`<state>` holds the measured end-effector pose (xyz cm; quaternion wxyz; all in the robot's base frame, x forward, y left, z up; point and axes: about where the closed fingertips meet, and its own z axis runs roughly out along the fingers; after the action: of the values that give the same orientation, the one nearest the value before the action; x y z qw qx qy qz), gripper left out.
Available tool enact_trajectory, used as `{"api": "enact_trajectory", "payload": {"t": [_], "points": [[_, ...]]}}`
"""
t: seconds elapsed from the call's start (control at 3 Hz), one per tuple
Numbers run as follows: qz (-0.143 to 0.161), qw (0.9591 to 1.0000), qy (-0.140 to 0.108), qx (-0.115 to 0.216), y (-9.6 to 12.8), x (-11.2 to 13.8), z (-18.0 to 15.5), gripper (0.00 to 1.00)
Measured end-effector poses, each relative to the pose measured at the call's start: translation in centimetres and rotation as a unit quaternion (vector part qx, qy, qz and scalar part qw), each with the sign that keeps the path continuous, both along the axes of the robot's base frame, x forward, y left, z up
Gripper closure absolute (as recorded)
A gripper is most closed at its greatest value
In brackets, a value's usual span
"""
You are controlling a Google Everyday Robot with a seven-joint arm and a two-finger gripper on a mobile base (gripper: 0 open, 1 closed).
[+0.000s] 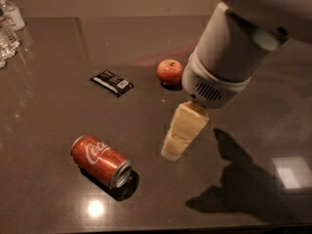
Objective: Pick coke can
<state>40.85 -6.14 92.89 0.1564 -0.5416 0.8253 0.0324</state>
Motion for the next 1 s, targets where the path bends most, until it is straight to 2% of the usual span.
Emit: {"api": "enact_trajectory", "payload": {"t": [0.33, 1.0], "points": [[-0.004, 0.9999, 0.014, -0.002, 3.6, -0.7, -0.7, 0.00], [0.019, 0.9984, 0.051, -0.019, 11.0, -2.5, -3.1, 0.00]]}}
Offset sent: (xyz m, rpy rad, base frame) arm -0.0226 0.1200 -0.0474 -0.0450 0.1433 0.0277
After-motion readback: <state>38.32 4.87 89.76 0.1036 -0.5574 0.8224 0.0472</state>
